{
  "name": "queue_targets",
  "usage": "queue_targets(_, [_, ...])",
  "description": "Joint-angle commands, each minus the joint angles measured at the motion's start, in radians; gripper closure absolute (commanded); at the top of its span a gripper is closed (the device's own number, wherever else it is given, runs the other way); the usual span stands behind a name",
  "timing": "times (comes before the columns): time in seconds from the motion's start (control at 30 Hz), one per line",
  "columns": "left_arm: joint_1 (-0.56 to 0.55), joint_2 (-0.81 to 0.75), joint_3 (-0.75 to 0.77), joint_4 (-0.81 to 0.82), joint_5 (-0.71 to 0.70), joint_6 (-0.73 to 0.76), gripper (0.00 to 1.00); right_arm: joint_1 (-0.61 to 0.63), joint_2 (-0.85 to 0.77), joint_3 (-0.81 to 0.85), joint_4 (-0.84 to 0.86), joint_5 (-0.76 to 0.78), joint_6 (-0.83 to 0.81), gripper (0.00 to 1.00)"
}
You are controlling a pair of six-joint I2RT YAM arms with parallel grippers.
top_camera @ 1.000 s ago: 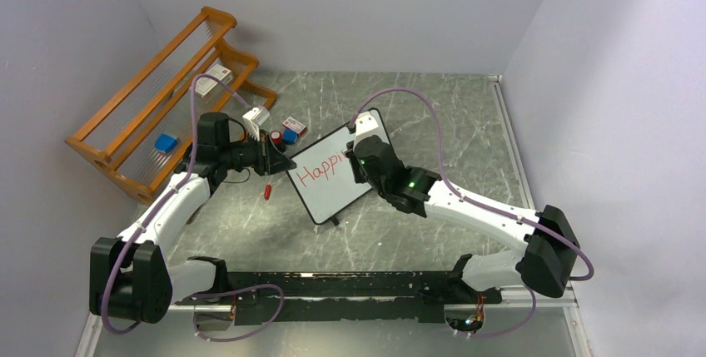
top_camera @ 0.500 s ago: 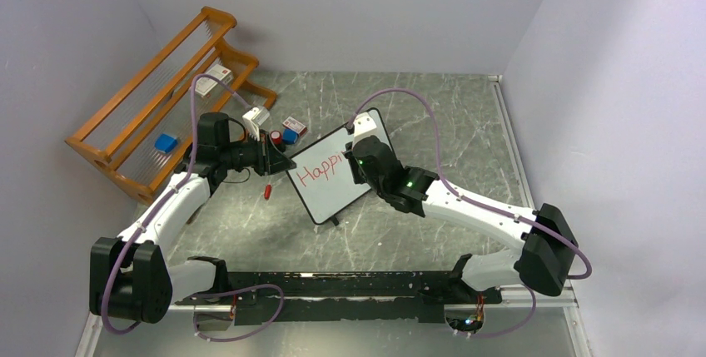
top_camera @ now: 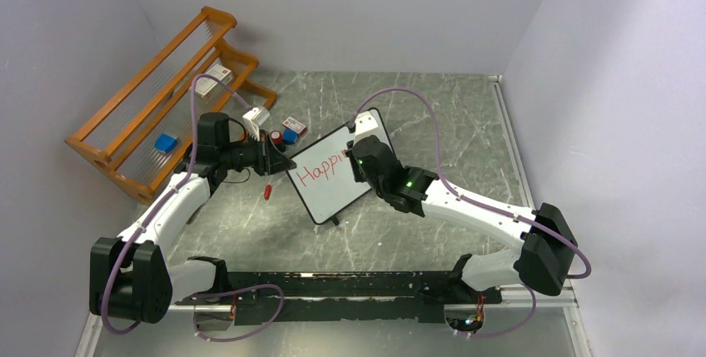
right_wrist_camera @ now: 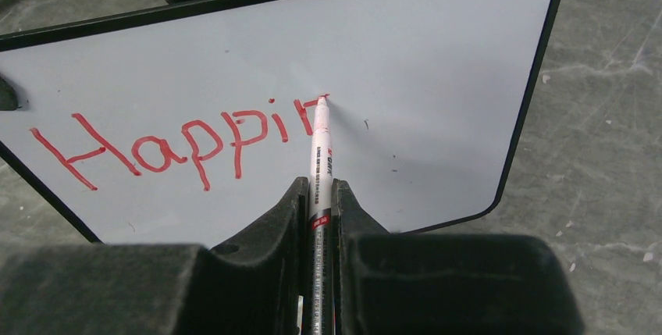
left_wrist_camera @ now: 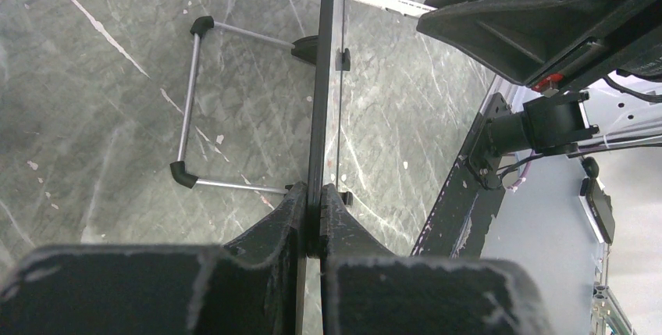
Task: Write a sentence on the whiteboard
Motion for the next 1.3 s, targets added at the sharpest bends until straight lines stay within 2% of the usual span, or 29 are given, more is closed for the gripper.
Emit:
queue_targets(0.0, [-0.001, 0.021, -0.012, -0.056, -0.057, 0.034, 0.95, -0.007, 0.004, 0.001, 0.037, 0.033, 0.001, 1.0])
queue_targets(0.7, [-0.001, 0.02, -0.011, -0.058, -0.065, 0.034, 0.95, -0.01, -0.004, -0.036, -0.045, -0.005, 0.041, 1.0])
queue_targets(1.27, [-0.001, 0.017, -0.01, -0.062, -0.069, 0.037, 0.95, -0.016, -0.057, -0.034, -0.026, 0.014, 0.03, 1.0])
